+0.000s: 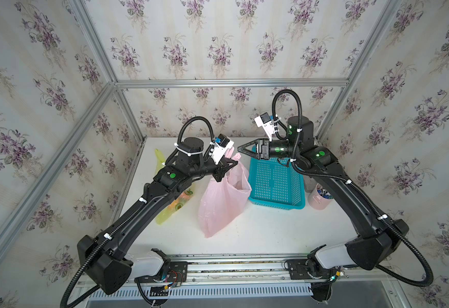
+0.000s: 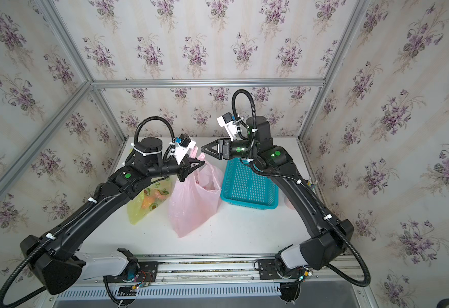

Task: Place the peach into a plastic bag & tie a knot
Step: Cross the plastic bag at the center of the board.

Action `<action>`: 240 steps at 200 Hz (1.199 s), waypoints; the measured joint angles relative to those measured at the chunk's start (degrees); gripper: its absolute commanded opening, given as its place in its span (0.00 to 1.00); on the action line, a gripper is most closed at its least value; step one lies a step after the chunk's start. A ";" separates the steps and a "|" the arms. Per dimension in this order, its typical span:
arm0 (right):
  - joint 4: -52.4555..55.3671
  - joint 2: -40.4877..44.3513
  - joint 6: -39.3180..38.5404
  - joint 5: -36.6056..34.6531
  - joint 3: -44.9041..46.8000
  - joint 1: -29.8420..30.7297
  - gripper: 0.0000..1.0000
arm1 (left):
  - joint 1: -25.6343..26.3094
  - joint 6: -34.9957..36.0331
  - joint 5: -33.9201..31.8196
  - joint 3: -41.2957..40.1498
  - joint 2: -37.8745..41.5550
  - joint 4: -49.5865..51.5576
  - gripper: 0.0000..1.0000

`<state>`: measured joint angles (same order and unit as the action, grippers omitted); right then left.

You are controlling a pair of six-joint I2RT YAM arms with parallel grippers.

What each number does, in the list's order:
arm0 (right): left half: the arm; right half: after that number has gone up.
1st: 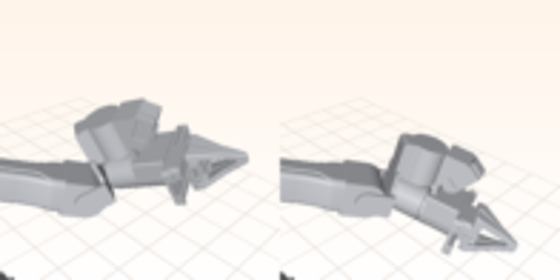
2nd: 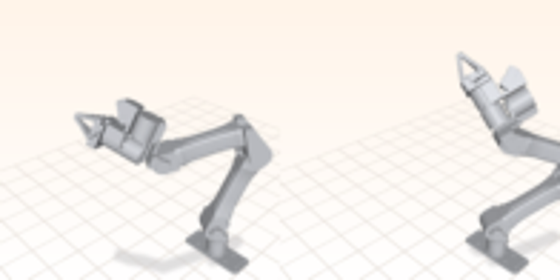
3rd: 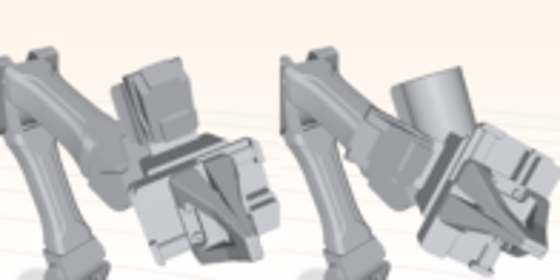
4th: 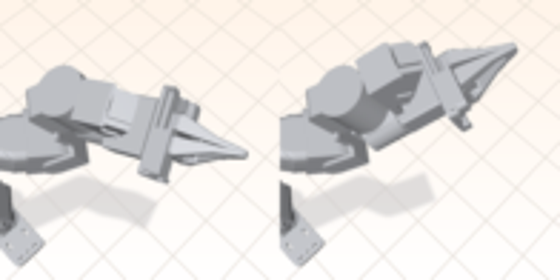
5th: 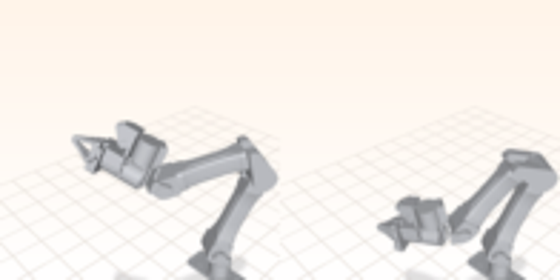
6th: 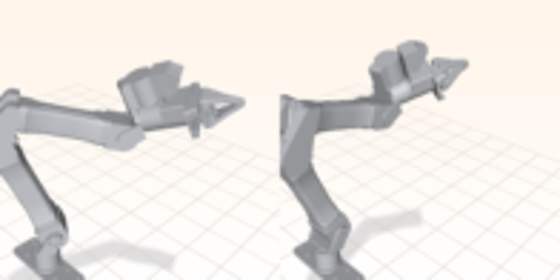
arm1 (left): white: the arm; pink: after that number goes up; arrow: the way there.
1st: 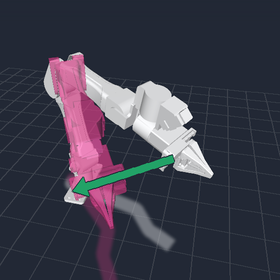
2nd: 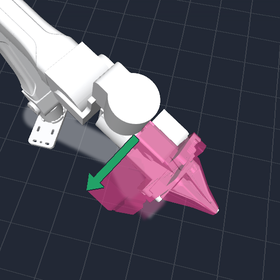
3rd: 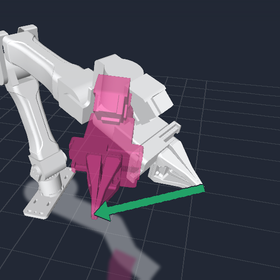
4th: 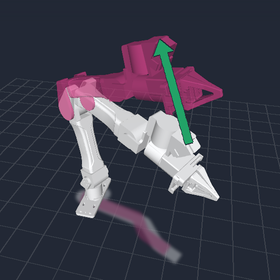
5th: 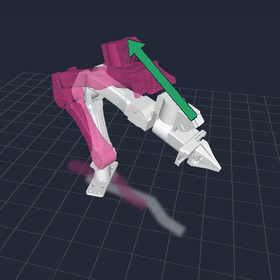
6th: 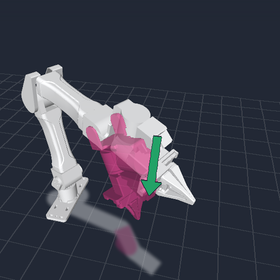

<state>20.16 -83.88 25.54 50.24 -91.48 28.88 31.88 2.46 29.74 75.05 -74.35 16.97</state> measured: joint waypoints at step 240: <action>-6.10 -3.80 3.08 -2.71 3.52 -0.72 0.00 | 0.04 0.48 -0.02 0.63 -0.17 3.23 0.10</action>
<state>14.06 -87.68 28.62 47.53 -87.96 28.16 31.92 2.94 29.71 75.68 -74.52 20.21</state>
